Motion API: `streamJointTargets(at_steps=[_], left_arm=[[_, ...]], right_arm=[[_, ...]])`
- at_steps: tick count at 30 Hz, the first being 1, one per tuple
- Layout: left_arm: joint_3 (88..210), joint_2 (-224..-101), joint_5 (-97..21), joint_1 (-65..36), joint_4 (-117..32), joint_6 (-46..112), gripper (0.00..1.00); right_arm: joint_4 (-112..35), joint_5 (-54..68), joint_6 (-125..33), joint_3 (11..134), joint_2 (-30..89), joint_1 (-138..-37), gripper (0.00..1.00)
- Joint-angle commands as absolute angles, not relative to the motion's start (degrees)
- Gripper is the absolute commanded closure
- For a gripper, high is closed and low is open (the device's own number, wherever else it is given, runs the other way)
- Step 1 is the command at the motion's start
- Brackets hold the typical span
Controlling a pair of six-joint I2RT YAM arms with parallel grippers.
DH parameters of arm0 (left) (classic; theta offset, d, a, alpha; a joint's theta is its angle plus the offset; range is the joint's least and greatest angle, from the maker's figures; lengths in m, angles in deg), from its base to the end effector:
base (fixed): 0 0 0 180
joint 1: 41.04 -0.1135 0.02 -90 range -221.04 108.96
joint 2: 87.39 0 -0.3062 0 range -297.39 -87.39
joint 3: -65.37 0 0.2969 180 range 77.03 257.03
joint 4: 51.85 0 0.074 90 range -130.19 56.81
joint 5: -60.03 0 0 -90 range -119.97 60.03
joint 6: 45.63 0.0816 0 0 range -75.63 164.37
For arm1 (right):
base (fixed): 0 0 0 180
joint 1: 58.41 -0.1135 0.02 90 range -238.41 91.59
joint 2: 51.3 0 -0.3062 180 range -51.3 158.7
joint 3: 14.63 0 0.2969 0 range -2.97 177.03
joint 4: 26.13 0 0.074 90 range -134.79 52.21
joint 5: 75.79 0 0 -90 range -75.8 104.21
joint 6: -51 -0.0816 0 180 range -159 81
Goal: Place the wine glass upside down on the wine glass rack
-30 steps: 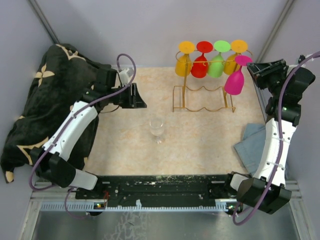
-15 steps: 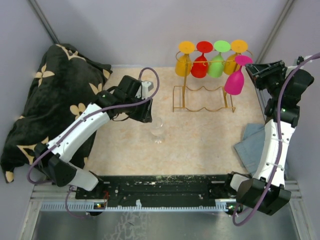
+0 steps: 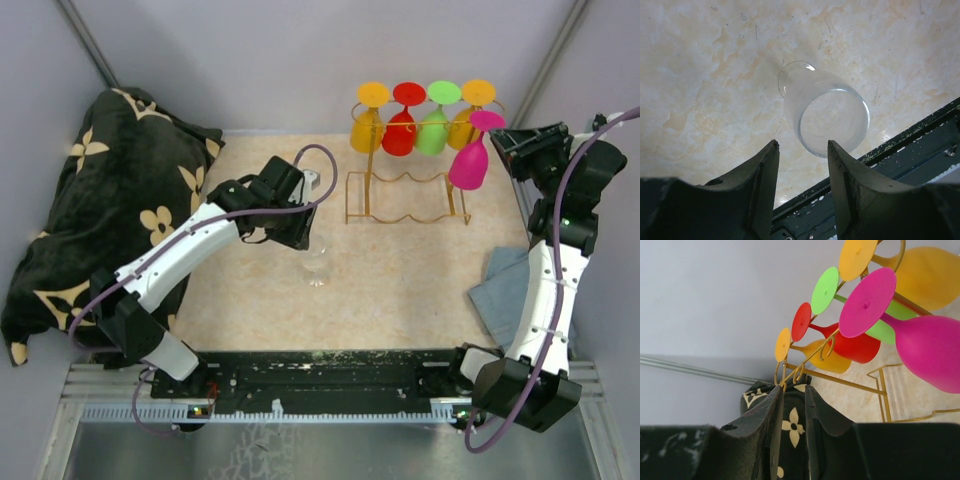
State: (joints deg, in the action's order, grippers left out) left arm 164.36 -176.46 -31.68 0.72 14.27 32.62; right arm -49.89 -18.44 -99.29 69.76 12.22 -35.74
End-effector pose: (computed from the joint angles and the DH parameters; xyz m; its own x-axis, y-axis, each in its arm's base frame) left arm 0.2923 -0.2642 0.3415 -0.7450 0.3923 -0.5396 0.5377 0.8319 -0.1376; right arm 0.2969 -0.0763 0.4862 -0.1730 0.8648 -0.4714 -0.0452 0.4711 0.8809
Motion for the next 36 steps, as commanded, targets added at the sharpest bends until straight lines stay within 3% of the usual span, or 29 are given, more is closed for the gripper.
streamJointTargets(at_steps=[1, 11, 24, 31, 36], left_arm=[[166.45, -177.51, -29.92, 1.15, 13.69, 32.34, 0.50], [166.01, -179.56, -27.76, 1.15, 11.10, 31.64, 0.53], [164.74, -181.26, -24.21, 3.19, 10.35, 29.63, 0.65], [164.20, -181.16, -21.65, 4.52, 10.85, 28.94, 0.83], [164.11, -180.67, -21.22, 4.80, 10.88, 28.89, 0.89]], right_arm=[[-46.38, -19.00, -99.48, 69.67, 10.57, -35.56, 0.75], [-46.13, -18.95, -99.47, 69.26, 10.66, -35.56, 0.75], [-45.89, -19.00, -99.55, 68.79, 10.61, -35.57, 0.75], [-45.75, -19.02, -99.65, 68.75, 10.75, -35.68, 0.75], [-45.79, -19.06, -99.66, 68.66, 10.66, -35.63, 0.75]])
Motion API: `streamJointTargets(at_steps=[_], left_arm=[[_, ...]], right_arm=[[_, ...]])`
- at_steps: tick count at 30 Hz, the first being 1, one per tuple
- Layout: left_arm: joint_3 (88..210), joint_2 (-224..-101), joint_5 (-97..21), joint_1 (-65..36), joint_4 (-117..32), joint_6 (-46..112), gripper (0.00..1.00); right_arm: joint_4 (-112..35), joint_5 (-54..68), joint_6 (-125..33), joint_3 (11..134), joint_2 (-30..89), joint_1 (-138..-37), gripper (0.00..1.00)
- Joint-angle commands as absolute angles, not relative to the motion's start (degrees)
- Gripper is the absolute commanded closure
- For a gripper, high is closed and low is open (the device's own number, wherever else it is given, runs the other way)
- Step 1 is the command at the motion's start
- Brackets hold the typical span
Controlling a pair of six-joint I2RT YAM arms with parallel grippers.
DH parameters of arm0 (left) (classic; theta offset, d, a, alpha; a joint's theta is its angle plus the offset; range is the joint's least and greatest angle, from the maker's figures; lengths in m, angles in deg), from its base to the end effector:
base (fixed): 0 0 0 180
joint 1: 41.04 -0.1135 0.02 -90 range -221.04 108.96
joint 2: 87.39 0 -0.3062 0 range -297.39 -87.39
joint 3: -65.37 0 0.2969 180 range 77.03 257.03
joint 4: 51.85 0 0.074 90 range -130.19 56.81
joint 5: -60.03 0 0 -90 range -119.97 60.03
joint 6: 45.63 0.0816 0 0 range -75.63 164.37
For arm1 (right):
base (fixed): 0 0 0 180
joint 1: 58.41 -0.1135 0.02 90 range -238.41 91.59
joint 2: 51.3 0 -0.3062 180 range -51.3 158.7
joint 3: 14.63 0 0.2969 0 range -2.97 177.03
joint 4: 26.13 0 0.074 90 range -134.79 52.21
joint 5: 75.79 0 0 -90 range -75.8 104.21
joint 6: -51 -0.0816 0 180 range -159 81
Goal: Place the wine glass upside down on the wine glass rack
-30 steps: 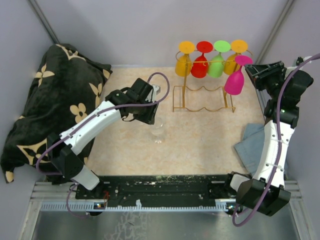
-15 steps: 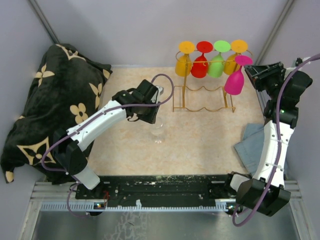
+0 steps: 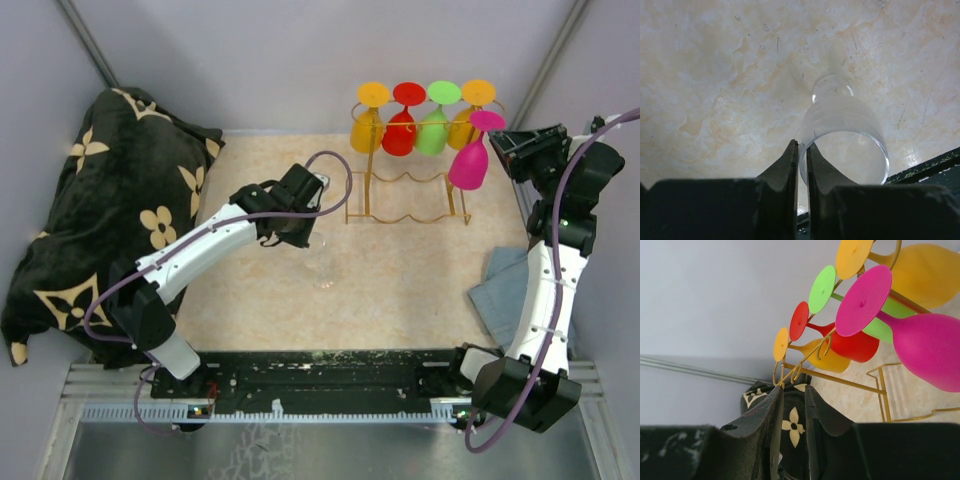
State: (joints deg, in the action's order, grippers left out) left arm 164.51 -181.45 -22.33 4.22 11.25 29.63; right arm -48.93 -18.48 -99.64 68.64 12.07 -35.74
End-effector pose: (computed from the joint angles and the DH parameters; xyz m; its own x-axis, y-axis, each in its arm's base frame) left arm 0.3029 -0.2903 0.3139 -0.7439 0.3924 -0.5409 0.4810 0.8763 -0.0257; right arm 0.2979 -0.0767 0.4811 -0.1740 0.8676 -0.4659 -0.0443 0.4657 0.8838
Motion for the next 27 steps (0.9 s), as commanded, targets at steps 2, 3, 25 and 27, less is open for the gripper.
streamJointTargets(at_steps=[2, 3, 25, 27], left_arm=[[164.22, -180.58, -21.03, 4.84, 10.92, 28.91, 0.93], [164.22, -180.51, -20.95, 4.84, 10.96, 28.91, 0.95], [173.60, -171.55, -39.13, -1.11, 12.34, 29.66, 1.00], [173.38, -169.90, -45.31, -3.88, 10.47, 29.34, 1.00]], right_arm=[[-45.67, -19.15, -99.73, 68.59, 10.65, -35.63, 0.75], [-45.67, -19.18, -99.80, 68.57, 10.55, -35.59, 0.75], [-43.45, -20.58, -100.59, 68.98, 10.22, -35.78, 0.75], [-43.11, -20.60, -100.61, 68.99, 10.30, -36.03, 0.75]])
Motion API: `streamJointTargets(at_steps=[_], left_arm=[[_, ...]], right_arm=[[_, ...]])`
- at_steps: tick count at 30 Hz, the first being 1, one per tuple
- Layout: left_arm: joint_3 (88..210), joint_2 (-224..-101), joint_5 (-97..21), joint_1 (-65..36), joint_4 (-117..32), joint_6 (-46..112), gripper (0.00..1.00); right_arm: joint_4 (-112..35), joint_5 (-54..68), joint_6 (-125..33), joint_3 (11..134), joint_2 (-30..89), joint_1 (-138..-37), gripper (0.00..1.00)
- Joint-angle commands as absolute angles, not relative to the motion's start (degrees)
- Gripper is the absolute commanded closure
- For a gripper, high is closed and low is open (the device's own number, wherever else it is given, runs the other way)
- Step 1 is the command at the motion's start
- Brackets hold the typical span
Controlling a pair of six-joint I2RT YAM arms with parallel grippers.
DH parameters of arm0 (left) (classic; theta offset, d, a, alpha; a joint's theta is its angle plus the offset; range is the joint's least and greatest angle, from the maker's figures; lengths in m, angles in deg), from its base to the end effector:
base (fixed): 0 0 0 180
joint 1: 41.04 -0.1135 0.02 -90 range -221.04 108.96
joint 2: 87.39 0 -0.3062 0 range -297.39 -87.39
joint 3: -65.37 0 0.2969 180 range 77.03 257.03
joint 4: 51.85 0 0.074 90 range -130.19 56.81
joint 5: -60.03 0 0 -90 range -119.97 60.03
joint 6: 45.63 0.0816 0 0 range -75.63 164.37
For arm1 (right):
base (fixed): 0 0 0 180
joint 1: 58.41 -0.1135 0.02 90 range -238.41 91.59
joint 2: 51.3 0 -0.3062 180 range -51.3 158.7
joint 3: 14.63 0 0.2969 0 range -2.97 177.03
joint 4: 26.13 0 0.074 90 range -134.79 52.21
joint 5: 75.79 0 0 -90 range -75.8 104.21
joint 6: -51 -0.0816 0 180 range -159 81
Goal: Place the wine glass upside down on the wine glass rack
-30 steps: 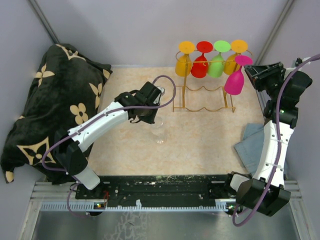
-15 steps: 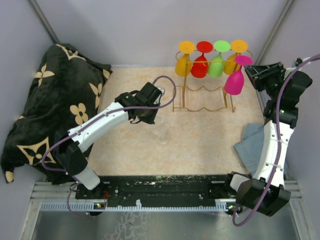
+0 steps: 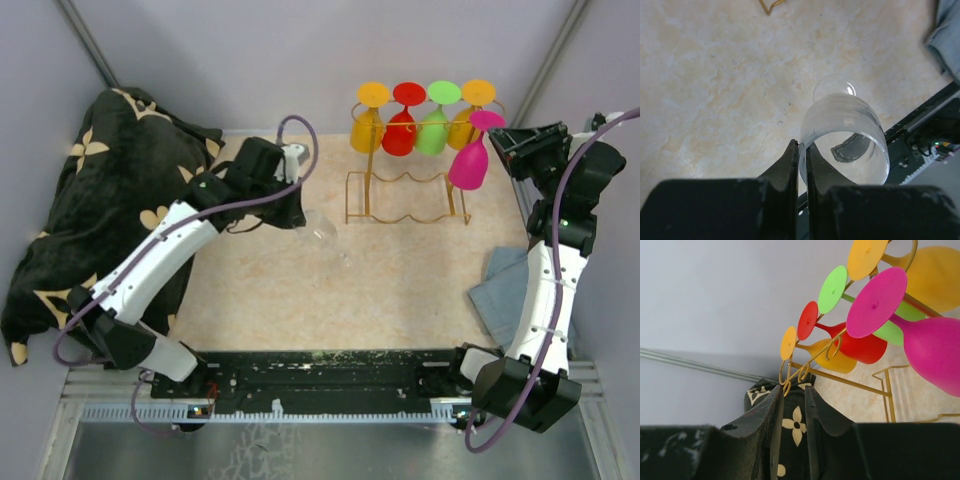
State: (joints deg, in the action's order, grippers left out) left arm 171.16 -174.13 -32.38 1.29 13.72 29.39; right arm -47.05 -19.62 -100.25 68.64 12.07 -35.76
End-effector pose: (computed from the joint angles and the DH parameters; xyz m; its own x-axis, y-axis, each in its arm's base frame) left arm 0.2862 -0.2653 0.4033 -0.6976 0.2861 -0.6568 0.5319 0.8210 -0.2073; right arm 0.2978 -0.0750 0.4858 -0.1778 0.8634 -0.4722 -0.0788 0.4658 0.8814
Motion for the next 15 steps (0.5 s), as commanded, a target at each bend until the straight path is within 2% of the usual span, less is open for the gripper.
streamJointTargets(at_steps=[1, 11, 15], left_arm=[[172.73, -168.90, -48.51, -6.28, 8.88, 29.15, 1.00], [166.12, -164.65, -78.62, -19.19, -12.64, 22.18, 1.00], [160.00, -163.12, -90.87, -22.49, -31.66, 11.94, 1.00]], right_arm=[[-42.59, -20.79, -100.66, 68.92, 10.29, -36.20, 0.75], [-37.80, -23.42, -100.10, 70.90, 11.70, -39.77, 0.75], [-35.19, -25.62, -99.17, 72.21, 12.28, -41.82, 0.74]])
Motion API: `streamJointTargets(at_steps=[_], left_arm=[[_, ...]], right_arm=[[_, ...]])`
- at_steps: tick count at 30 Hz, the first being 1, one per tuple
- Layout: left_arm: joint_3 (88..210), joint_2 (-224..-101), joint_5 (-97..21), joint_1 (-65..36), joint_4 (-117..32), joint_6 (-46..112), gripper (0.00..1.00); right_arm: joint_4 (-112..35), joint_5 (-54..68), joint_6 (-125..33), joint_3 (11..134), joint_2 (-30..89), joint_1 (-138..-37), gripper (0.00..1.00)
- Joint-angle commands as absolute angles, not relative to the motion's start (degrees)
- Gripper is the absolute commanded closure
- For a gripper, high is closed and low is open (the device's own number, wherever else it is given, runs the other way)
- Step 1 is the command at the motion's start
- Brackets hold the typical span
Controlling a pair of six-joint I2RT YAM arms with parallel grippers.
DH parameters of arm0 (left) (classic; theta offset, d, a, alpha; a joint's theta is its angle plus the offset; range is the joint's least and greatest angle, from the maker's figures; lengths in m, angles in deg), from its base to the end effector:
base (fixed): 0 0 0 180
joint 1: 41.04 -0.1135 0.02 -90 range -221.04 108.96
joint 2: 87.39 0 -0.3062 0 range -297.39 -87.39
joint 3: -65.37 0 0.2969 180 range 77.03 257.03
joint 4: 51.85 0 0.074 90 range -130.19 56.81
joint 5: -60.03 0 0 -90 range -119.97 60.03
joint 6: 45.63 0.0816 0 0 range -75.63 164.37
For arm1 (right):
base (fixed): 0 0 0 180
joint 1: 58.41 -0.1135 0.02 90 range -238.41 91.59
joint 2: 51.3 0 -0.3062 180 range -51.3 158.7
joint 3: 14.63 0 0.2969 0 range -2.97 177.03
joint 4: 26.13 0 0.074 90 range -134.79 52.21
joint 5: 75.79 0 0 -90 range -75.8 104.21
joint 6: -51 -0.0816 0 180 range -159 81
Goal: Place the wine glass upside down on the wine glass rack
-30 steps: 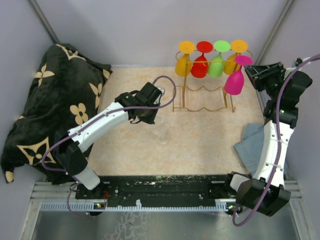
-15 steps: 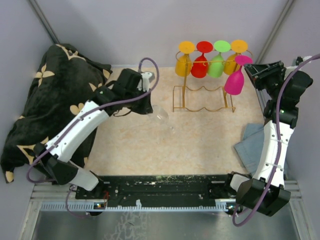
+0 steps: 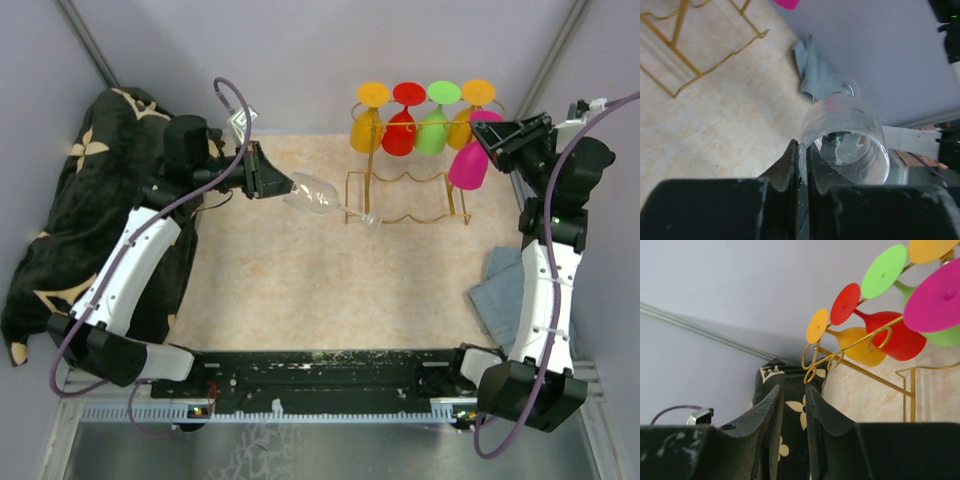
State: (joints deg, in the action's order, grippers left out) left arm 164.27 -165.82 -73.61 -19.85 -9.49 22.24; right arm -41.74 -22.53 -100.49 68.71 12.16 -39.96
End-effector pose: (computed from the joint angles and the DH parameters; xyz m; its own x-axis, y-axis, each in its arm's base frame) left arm 0.3155 -0.1827 0.4677 -0.6455 -0.0422 -0.7626 0.6645 0.4614 -0.5879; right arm 0.3013 -0.0491 0.4988 -0.2407 0.8226 -0.5151 -0.2111 0.4737 0.8550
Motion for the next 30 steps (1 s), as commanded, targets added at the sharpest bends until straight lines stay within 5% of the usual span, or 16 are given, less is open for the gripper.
streamJointTargets(at_steps=[1, 7, 14, 30], left_arm=[[157.58, -162.76, -92.88, -23.48, -37.18, 8.31, 1.00], [146.68, -164.94, -100.67, -29.83, -88.75, -26.47, 1.00], [151.43, -180.05, -96.02, -31.79, -137.52, -66.37, 1.00], [167.44, -189.98, -84.73, -31.31, -142.78, -77.43, 1.00]], right_arm=[[-34.09, -26.35, -99.43, 72.18, 12.33, -42.07, 0.74], [-26.41, -30.85, -101.14, 71.77, 12.96, -44.51, 0.72], [-11.00, -38.75, -109.34, 69.80, 16.34, -48.12, 0.70], [31.09, -45.47, -137.44, 69.95, 25.89, -57.29, 0.65]])
